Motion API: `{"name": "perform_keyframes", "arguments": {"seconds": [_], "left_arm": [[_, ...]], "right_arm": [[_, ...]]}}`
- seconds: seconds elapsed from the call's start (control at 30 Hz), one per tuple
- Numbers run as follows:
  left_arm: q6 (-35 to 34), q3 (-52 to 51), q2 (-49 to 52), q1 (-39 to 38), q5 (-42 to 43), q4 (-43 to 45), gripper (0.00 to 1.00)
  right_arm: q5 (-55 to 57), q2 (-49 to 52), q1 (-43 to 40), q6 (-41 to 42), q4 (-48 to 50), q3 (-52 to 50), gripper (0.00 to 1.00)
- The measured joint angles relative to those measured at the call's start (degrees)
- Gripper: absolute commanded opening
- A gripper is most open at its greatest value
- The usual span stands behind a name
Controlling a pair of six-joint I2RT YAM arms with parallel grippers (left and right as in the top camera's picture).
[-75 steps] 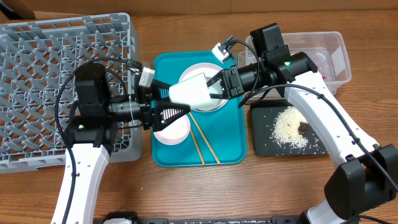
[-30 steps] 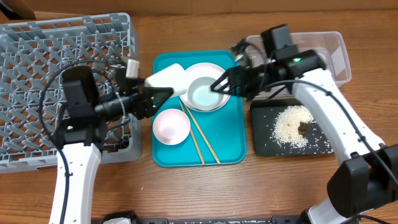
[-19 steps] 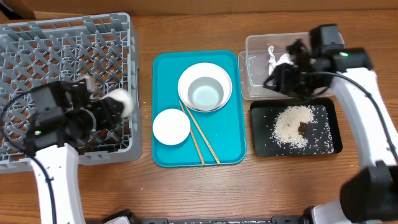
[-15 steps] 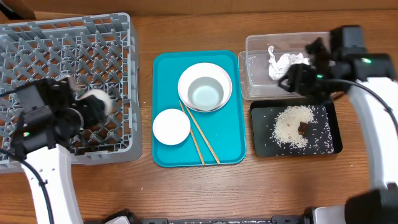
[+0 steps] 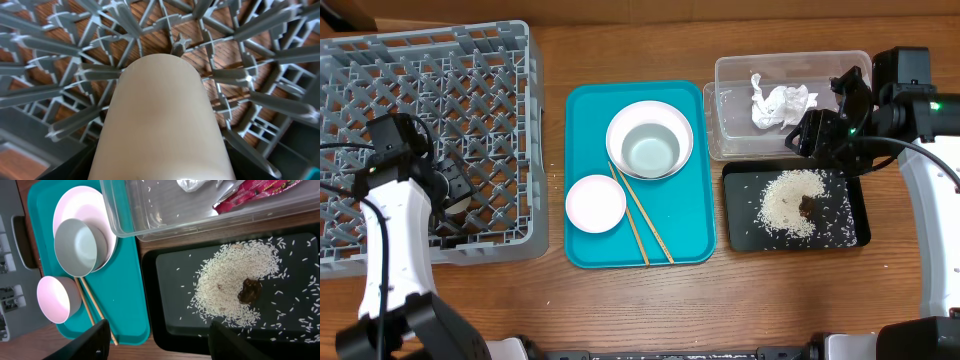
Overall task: Sort waste into correct bins and load items into the dishwasher
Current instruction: 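Place the white cup upside down in the dish rack with left gripper, then reach the left gripper to the pink bowl and grasp its rim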
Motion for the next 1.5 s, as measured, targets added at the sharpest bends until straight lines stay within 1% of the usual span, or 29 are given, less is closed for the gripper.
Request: {"name": "perform_keyframes", "arguments": {"seconds": [0.03, 0.07, 0.1, 0.17, 0.2, 0.3, 0.37, 0.5, 0.6, 0.67, 0.73, 0.8, 0.87, 0.9, 0.97, 1.13, 1.23, 1.3, 1.37, 1.43, 1.47, 1.5], "left_arm": [[0.0, 0.0, 1.18, 0.09, -0.09, 0.39, 0.36], [0.0, 0.0, 2.1, 0.37, -0.09, 0.68, 0.48], [0.0, 0.0, 2.8, 0.48, -0.11, 0.85, 0.7], [-0.2, 0.0, 4.22, 0.85, -0.31, 1.11, 0.97], [-0.44, 0.0, 4.55, 1.07, -0.37, 1.36, 1.0], [-0.85, 0.42, 4.68, 1.86, -1.09, 0.63, 1.0], [-0.85, 1.92, 4.74, 1.75, -0.28, -1.77, 1.0], [-0.83, 8.96, 4.63, 1.49, 5.14, -6.6, 0.97], [-0.33, 11.26, 2.67, -0.85, 11.06, -7.17, 0.95], [0.52, 11.28, 1.22, -4.46, 13.05, -7.72, 0.88], [1.01, 11.34, 0.44, -10.1, 14.56, -8.17, 0.85], [1.42, 11.37, 0.39, -16.39, 15.28, -8.46, 0.86], [1.81, 11.19, 0.39, -24.61, 15.85, -8.57, 0.86], [1.92, 10.99, 0.39, -26.8, 16.04, -8.57, 0.85], [2.03, 9.11, 0.35, -33.53, 16.06, -7.37, 0.83], [2.21, 2.54, 0.33, -45.4, 11.98, -3.43, 0.82], [2.23, -2.25, 0.33, -49.22, 10.03, -0.63, 0.76], [2.25, -4.9, 0.33, -50.38, 9.35, 1.66, 0.74], [2.25, -7.61, 0.33, -51.19, 8.9, 3.41, 0.7], [2.29, -11.28, 0.35, -51.69, 7.98, 6.16, 0.69], [2.27, -12.59, 0.35, -51.69, 7.28, 7.56, 0.66], [2.27, -14.27, 0.35, -51.69, 6.1, 8.7, 0.58]], "right_arm": [[0.02, 0.0, 0.0, -0.13, -0.04, 0.0, 0.64], [0.0, 0.0, 0.0, -0.15, -0.09, 0.0, 0.64], [0.02, 0.0, 0.0, -0.17, -0.09, 0.0, 0.64], [0.02, 0.0, 0.0, -0.2, -0.17, 0.0, 0.64], [0.02, 0.0, 0.0, -0.22, -0.17, 0.0, 0.64], [0.04, 0.0, 0.0, -0.2, -0.42, 0.0, 0.65], [0.07, 0.0, 0.0, -0.24, -0.59, 0.0, 0.67], [0.22, 0.0, 0.0, -0.26, -0.87, 0.0, 0.76], [0.22, 0.0, 0.0, -0.5, -1.92, 0.0, 0.77], [0.22, 0.0, 0.0, -0.48, -2.16, 0.0, 0.77], [0.24, 0.0, 0.0, -0.5, -2.1, 0.0, 0.77], [0.22, 0.0, 0.0, -0.52, -2.14, 0.0, 0.77], [0.24, 0.0, 0.0, -0.55, -2.12, 0.0, 0.77], [0.22, 0.0, 0.0, -0.57, -2.14, 0.0, 0.77], [0.22, 0.0, 0.0, -0.55, -2.14, 0.0, 0.77], [0.24, 0.0, 0.0, -0.57, -2.1, 0.0, 0.77], [0.22, 0.0, 0.0, -0.57, -2.12, 0.0, 0.77], [0.22, 0.0, 0.0, -0.57, -2.14, 0.0, 0.77], [0.22, 0.0, 0.0, -0.55, -2.12, 0.0, 0.77], [0.22, 0.0, 0.0, -0.59, -2.1, 0.0, 0.77], [0.24, 0.0, 0.0, -0.57, -2.14, 0.0, 0.77], [0.24, 0.0, 0.0, -0.57, -2.14, 0.0, 0.77]]}}
